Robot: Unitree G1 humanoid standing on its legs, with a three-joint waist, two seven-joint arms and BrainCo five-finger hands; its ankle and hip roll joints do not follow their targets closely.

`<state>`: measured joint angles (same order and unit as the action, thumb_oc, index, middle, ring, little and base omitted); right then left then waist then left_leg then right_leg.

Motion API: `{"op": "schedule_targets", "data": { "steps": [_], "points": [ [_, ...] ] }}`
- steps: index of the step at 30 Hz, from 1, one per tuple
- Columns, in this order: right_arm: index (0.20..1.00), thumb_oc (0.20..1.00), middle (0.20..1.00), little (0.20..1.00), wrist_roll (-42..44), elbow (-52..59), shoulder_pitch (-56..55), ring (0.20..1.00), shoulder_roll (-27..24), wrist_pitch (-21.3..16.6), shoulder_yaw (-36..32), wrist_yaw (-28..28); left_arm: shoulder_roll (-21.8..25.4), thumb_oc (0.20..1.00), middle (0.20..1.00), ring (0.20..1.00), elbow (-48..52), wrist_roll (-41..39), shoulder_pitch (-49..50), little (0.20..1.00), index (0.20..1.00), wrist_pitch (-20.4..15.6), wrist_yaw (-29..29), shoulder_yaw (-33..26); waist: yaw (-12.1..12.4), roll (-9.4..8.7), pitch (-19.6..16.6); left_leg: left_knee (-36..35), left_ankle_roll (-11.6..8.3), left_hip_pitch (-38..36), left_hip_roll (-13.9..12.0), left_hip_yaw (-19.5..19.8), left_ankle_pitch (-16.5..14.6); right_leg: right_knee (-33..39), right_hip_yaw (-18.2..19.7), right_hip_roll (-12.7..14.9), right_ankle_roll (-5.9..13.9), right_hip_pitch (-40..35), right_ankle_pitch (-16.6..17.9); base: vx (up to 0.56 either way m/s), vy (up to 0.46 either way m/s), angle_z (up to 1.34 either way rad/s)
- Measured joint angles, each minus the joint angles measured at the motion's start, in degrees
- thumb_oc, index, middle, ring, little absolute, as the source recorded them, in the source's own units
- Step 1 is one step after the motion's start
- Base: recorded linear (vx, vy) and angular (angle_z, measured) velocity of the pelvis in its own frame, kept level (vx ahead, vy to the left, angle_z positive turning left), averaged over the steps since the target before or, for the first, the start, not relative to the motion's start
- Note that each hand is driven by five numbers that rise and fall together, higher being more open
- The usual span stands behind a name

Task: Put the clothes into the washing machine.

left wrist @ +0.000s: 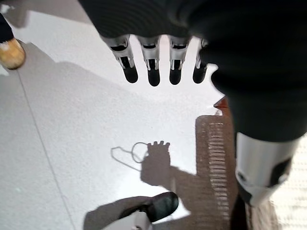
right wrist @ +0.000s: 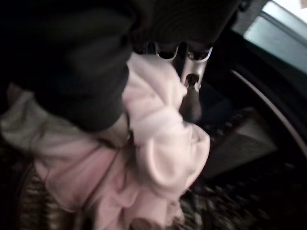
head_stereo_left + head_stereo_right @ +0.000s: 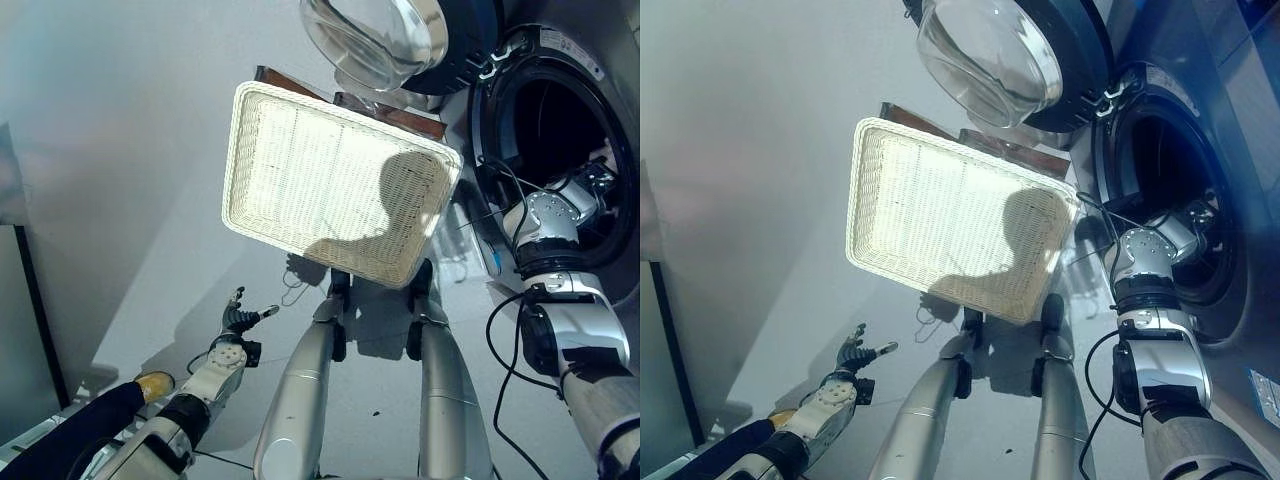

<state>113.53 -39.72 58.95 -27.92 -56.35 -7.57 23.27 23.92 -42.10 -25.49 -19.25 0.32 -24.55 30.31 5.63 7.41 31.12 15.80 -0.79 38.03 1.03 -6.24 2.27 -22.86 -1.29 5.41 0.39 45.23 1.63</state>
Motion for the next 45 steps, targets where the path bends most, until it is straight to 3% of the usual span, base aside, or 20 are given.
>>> {"op": "schedule_targets", "data": {
  "steps": [3, 5, 9, 11, 14, 16, 18, 26, 28, 29, 30, 32, 33, 35, 36, 37, 39, 41, 45],
  "points": [
    [1.000, 1.000, 1.000, 1.000, 0.0, 1.6, 0.2, 1.000, 0.3, 0.1, -0.1, 5.6, -0.5, 1.000, 1.000, 1.000, -0.8, 0.0, 0.0, 1.000, 1.000, 0.1, 1.0, 0.0, -0.5, -0.07, 0.0, 1.0, 1.10, -1.0, 1.0, -1.3, -1.0, -1.1, 0.3, 1.2, 0.41, -0.4, -0.3, 0.01, 0.027, -0.11],
    [1.000, 1.000, 1.000, 1.000, 0.0, 2.8, -0.2, 1.000, 0.3, 0.1, -0.1, 7.0, -0.6, 1.000, 1.000, 1.000, -2.0, 0.0, 0.0, 1.000, 1.000, 0.1, 1.1, 0.0, -2.1, -0.16, 0.1, 1.5, 1.52, -2.3, 1.4, -1.4, -1.3, -1.2, 0.4, 1.8, 0.76, -1.9, -0.2, -0.02, 0.021, -0.02],
    [1.000, 1.000, 1.000, 1.000, 0.0, 1.8, -1.3, 1.000, 0.7, 11.9, 0.9, 11.2, -0.8, 1.000, 1.000, 1.000, -1.7, 0.0, 0.0, 1.000, 1.000, 0.4, 0.9, 0.2, -4.2, -0.05, 0.0, 1.5, 2.59, -5.0, 2.6, -1.9, -1.5, 0.2, 1.2, 2.8, 2.76, -4.9, 0.2, -0.03, 0.001, -0.07],
    [1.000, 1.000, 1.000, 1.000, 0.0, 1.4, -1.3, 1.000, 0.7, 21.6, 1.5, 10.6, -1.7, 1.000, 1.000, 1.000, -1.4, 0.0, -0.1, 1.000, 1.000, 0.5, 0.8, 0.3, -5.5, -0.03, 0.0, 0.9, 2.80, -4.7, 2.6, -2.2, -1.1, 3.1, 1.2, 2.8, 3.18, -5.2, 1.6, -0.05, -0.007, -0.17],
    [1.000, 1.000, 1.000, 1.000, 0.0, -1.9, -3.1, 1.000, 0.7, 33.5, 2.2, 4.0, -3.5, 1.000, 1.000, 1.000, -2.3, 0.0, 0.3, 1.000, 1.000, 0.4, 0.4, 0.7, -6.2, -0.01, 0.0, 0.7, 2.98, -4.3, 2.5, -2.3, -0.8, 4.5, 1.0, 2.8, 3.48, -5.3, 2.5, -0.08, 0.015, -0.11],
    [1.000, 1.000, 1.000, 1.000, -0.3, -3.3, -6.0, 1.000, 0.3, 39.1, 3.1, -1.1, -4.6, 1.000, 1.000, 1.000, -3.1, -0.1, 0.2, 1.000, 1.000, 0.3, -0.1, 0.6, -6.4, 0.00, 0.0, 0.6, 3.04, -3.4, 2.5, -2.3, -0.8, 5.0, 1.1, 2.7, 3.09, -4.6, 3.6, -0.03, 0.018, -0.01],
    [1.000, 1.000, 1.000, 1.000, -0.7, -6.1, -8.5, 1.000, 0.7, 42.2, 3.4, -3.6, -5.8, 1.000, 1.000, 1.000, -4.8, 0.0, 0.2, 1.000, 1.000, 0.3, -0.3, 0.4, -6.4, 0.03, 0.0, 0.2, 3.07, -3.2, 2.5, -2.4, -0.7, 5.1, 1.1, 2.5, 2.99, -4.3, 4.0, -0.05, 0.033, -0.07],
    [1.000, 1.000, 1.000, 1.000, -15.4, -12.6, -14.2, 1.000, 3.2, 47.2, 5.4, -13.8, -7.7, 1.000, 1.000, 1.000, -9.0, -0.1, 0.0, 1.000, 1.000, -1.1, -0.8, -0.7, -6.4, 0.05, 0.0, -2.2, 2.27, -3.5, 1.9, -1.3, 0.4, 6.2, 0.2, 1.7, 1.85, -4.4, 4.3, -0.06, 0.047, 0.02],
    [1.000, 1.000, 1.000, 1.000, -22.6, -13.2, -16.1, 1.000, 3.4, 49.1, 6.9, -15.7, -7.7, 1.000, 1.000, 1.000, -9.0, -0.1, 0.0, 1.000, 1.000, -1.2, -0.7, -0.9, -6.4, 0.05, 0.0, -2.4, 2.15, -3.9, 1.8, -1.0, 0.5, 6.2, -0.3, 1.6, 1.73, -4.9, 4.2, -0.09, 0.097, 0.09],
    [1.000, 1.000, 1.000, 1.000, -31.3, -14.4, -18.1, 1.000, 3.6, 49.9, 9.0, -17.0, -7.8, 1.000, 1.000, 1.000, -8.9, -0.2, 0.1, 1.000, 1.000, -1.5, -0.2, -2.4, -6.3, 0.04, 0.0, -2.5, 2.14, -4.6, 1.9, -0.7, 0.5, 6.2, -0.8, 1.9, 1.62, -5.8, 4.1, -0.06, 0.095, 0.08],
    [1.000, 1.000, 1.000, 1.000, -31.3, -14.4, -18.1, 1.000, 3.6, 49.9, 9.0, -17.0, -7.8, 1.000, 1.000, 1.000, -8.9, -0.2, 0.1, 1.000, 1.000, -1.5, -0.2, -2.4, -6.3, 0.04, 0.0, -2.5, 2.14, -4.6, 1.9, -0.7, 0.5, 6.2, -0.8, 1.9, 1.62, -5.8, 4.1, -0.07, 0.067, 0.11],
    [1.000, 1.000, 1.000, 1.000, -41.4, -16.7, -20.4, 1.000, 3.6, 50.0, 10.9, -17.9, -7.6, 1.000, 1.000, 1.000, -8.7, -0.2, 0.1, 1.000, 1.000, -2.7, 1.8, -3.4, -6.4, 0.03, 0.0, -2.6, 2.11, -5.9, 2.1, 0.0, 0.6, 6.2, -1.1, 2.0, 1.75, -7.3, 3.7, -0.06, 0.046, 0.13],
    [1.000, 1.000, 1.000, 1.000, -45.6, -17.0, -21.8, 1.000, 3.5, 49.8, 11.8, -18.0, -7.5, 1.000, 1.000, 1.000, -8.6, -0.3, 0.1, 1.000, 1.000, -3.5, 3.2, -3.9, -6.4, 0.01, 0.0, -2.6, 2.08, -6.4, 2.1, 0.2, 0.6, 6.2, -1.4, 2.1, 2.13, -8.1, 3.4, -0.13, 0.106, 0.18],
    [1.000, 1.000, 1.000, 1.000, -63.7, -16.1, -24.7, 1.000, 2.8, 47.2, 16.1, -14.4, -6.6, 1.000, 1.000, 1.000, -6.0, -2.2, 1.2, 1.000, 1.000, -5.1, 8.0, -4.6, -6.5, -0.01, 0.0, -2.4, 2.21, -6.8, 2.2, 0.3, 0.7, 6.2, -1.9, 2.4, 2.01, -8.9, 3.2, -0.12, 0.102, 0.13],
    [1.000, 1.000, 1.000, 1.000, -63.7, -16.1, -24.7, 1.000, 2.8, 47.2, 16.1, -14.4, -6.6, 1.000, 1.000, 1.000, -6.0, -2.2, 1.2, 1.000, 1.000, -5.1, 8.0, -4.6, -6.5, -0.01, 0.0, -2.4, 2.21, -6.8, 2.2, 0.3, 0.7, 6.2, -1.9, 2.4, 2.01, -8.9, 3.2, -0.11, 0.090, 0.10],
    [1.000, 1.000, 1.000, 1.000, -78.1, -12.4, -28.0, 1.000, 0.7, 46.1, 21.8, -10.4, -6.0, 1.000, 1.000, 1.000, -3.8, -4.8, 2.7, 1.000, 1.000, -6.3, 12.1, -5.0, -6.5, -0.14, -0.1, -2.2, 2.36, -6.9, 2.4, 0.6, 0.8, 6.2, -2.3, 2.6, 2.03, -9.3, 3.2, -0.08, 0.069, 0.08],
    [1.000, 1.000, 1.000, 1.000, -89.1, -10.5, -30.7, 1.000, 0.1, 45.4, 24.5, -8.7, -6.0, 1.000, 1.000, 1.000, -4.2, -7.1, 3.8, 1.000, 1.000, -7.0, 15.8, -6.5, -6.6, -0.38, 0.0, -2.3, 2.44, -8.2, 2.2, 1.0, 0.8, 6.9, -2.5, 2.5, 2.12, -11.1, 3.3, -0.08, 0.061, 0.09],
    [1.000, 1.000, 1.000, 1.000, -93.9, -11.2, -32.7, 1.000, 1.0, 45.5, 24.9, -8.4, -5.7, 1.000, 1.000, 1.000, -5.5, -8.1, 4.7, 1.000, 1.000, -7.2, 18.1, -7.5, -6.7, -1.03, -0.1, -2.6, 2.36, -10.1, 2.2, 1.6, 0.8, 8.0, -2.6, 2.3, 2.32, -13.4, 3.4, -0.07, 0.033, 0.05],
    [1.000, 1.000, 1.000, 1.000, -102.0, -15.0, -36.1, 1.000, 4.7, 45.0, 27.8, -10.7, -4.9, 1.000, 1.000, 1.000, -10.5, -8.0, 6.1, 1.000, 1.000, -7.3, 22.2, -10.2, -7.8, -4.65, -0.4, -5.7, 2.38, -16.4, 1.4, 1.9, 1.0, 13.0, -2.3, 1.5, 2.90, -20.9, 4.5, -0.02, 0.026, 0.05]
  ]
}}
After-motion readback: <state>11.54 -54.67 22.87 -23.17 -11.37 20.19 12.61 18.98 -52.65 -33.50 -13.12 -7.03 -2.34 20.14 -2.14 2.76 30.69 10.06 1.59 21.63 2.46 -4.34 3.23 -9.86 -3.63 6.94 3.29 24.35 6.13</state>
